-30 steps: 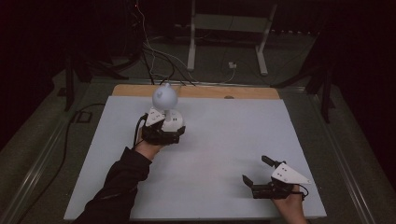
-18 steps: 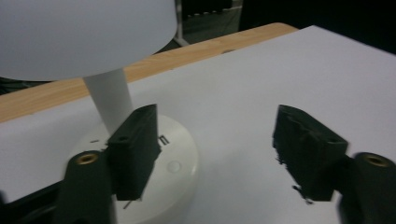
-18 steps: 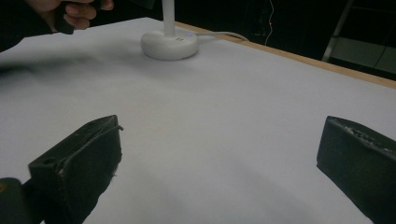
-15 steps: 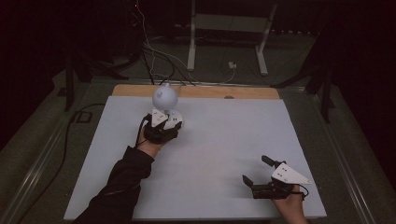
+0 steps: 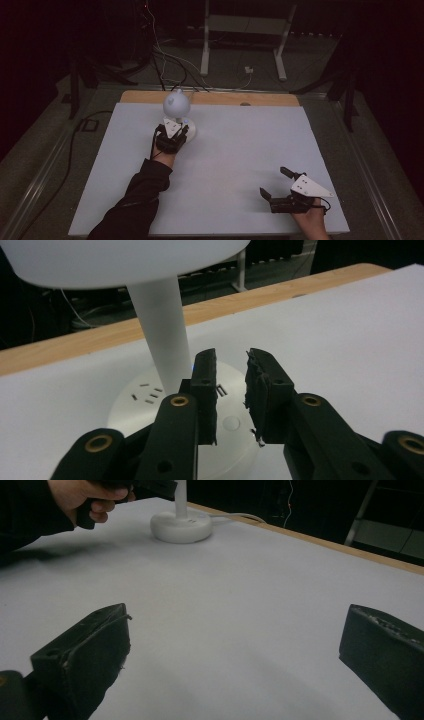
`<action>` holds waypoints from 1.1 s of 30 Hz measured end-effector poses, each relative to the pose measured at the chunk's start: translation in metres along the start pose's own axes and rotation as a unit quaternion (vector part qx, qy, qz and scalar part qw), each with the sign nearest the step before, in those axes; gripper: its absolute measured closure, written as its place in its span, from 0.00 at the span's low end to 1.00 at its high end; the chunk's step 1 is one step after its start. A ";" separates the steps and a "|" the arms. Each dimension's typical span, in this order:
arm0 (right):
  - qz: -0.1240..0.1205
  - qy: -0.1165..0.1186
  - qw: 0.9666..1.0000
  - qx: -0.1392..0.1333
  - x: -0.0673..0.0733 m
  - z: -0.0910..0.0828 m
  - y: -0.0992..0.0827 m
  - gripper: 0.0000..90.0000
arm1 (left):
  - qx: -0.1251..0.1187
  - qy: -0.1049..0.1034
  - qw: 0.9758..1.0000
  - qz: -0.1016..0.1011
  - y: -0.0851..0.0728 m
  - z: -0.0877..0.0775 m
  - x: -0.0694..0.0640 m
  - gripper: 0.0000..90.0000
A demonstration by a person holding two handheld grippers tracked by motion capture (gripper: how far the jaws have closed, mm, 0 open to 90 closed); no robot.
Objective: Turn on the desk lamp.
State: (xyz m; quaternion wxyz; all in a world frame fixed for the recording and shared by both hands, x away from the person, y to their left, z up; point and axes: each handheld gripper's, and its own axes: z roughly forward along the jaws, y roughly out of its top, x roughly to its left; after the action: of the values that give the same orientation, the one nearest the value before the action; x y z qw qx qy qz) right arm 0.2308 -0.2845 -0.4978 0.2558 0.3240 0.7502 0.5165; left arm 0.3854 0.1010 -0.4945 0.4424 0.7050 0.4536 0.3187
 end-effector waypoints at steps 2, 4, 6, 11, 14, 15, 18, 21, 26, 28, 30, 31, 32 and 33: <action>0.001 0.000 1.000 -0.001 0.000 0.000 0.000 0.00 | 0.001 0.002 1.000 -0.008 -0.001 0.003 0.000 0.90; 0.000 0.000 1.000 -0.001 0.000 -0.001 0.000 0.00 | 0.006 0.015 1.000 -0.021 -0.003 0.006 -0.001 0.93; 0.000 -0.001 1.000 -0.001 0.000 -0.001 0.000 0.00 | 0.010 0.019 0.999 -0.039 -0.005 0.008 -0.001 0.94; -0.001 -0.003 1.000 -0.003 -0.001 -0.002 0.001 0.00 | 0.022 0.012 0.998 -0.057 -0.009 0.012 -0.007 0.99; 0.000 -0.003 1.000 -0.004 -0.001 -0.002 0.001 0.00 | 0.031 0.018 0.998 -0.052 -0.010 0.014 -0.010 1.00; -0.001 -0.003 1.000 -0.004 0.000 -0.003 0.001 0.00 | 0.036 0.018 0.998 -0.055 -0.010 0.015 -0.010 1.00; -0.002 -0.003 1.000 -0.004 0.000 -0.003 0.002 0.00 | 0.054 0.022 0.997 -0.056 -0.011 0.019 -0.011 1.00; 0.000 -0.003 1.000 -0.004 -0.001 -0.003 0.001 0.00 | 0.060 0.028 0.996 -0.052 -0.013 0.021 -0.012 1.00; 0.000 -0.002 1.000 -0.005 -0.001 -0.003 0.002 0.00 | 0.064 0.033 0.996 -0.047 -0.014 0.024 -0.011 1.00; 0.000 -0.002 1.000 -0.004 -0.001 -0.003 0.001 0.00 | 0.072 0.035 0.996 -0.043 -0.015 0.026 -0.012 1.00; 0.000 -0.002 1.000 -0.004 -0.001 -0.003 0.001 0.00 | 0.074 0.036 0.996 -0.040 -0.016 0.027 -0.012 1.00; 0.000 -0.002 1.000 -0.004 -0.001 -0.003 0.001 0.00 | 0.075 0.037 0.996 -0.037 -0.016 0.027 -0.012 1.00; -0.001 -0.002 1.000 -0.004 -0.001 -0.004 0.001 0.00 | 0.075 0.038 0.996 -0.034 -0.015 0.028 -0.013 1.00; 0.000 -0.002 1.000 -0.004 -0.001 -0.004 0.001 0.00 | 0.076 0.036 0.996 -0.033 -0.015 0.028 -0.013 1.00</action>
State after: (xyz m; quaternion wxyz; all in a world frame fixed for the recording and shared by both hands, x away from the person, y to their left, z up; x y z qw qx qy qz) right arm 0.2293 -0.2871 -0.4952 0.2588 0.3240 0.7476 0.5188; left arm 0.3989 0.0829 -0.5201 0.3809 0.7093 0.5155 0.2933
